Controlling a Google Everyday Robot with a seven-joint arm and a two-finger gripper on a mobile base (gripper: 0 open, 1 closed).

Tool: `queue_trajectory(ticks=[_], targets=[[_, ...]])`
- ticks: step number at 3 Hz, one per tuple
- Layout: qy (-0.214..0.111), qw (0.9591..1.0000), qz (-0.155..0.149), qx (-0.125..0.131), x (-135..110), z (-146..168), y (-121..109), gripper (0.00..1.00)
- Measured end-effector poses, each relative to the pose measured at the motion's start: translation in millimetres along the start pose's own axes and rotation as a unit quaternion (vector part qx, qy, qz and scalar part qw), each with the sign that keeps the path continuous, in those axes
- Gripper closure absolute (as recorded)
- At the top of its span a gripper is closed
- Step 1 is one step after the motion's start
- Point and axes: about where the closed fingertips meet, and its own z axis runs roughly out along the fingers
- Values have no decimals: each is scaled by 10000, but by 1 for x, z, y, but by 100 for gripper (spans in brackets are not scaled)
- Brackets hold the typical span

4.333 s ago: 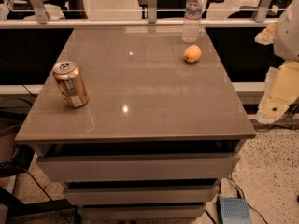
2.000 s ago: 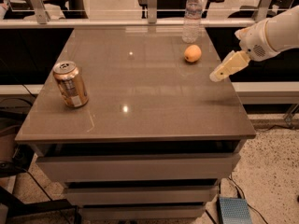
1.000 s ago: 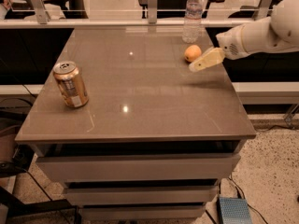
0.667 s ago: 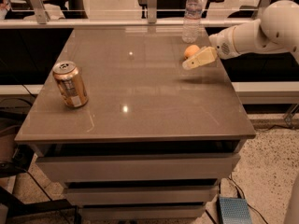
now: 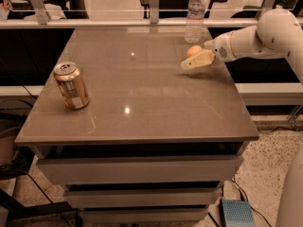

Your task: Move orange near orange can

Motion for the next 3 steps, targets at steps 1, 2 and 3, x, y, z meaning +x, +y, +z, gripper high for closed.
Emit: queue_trajectory(ticks=[1, 2, 3], targets=[[-103, 9999, 38, -21, -2, 3, -2, 39], [-196, 9998, 29, -41, -6, 2, -1, 62], [-283, 9995, -9, -152, -13, 0, 7, 85]])
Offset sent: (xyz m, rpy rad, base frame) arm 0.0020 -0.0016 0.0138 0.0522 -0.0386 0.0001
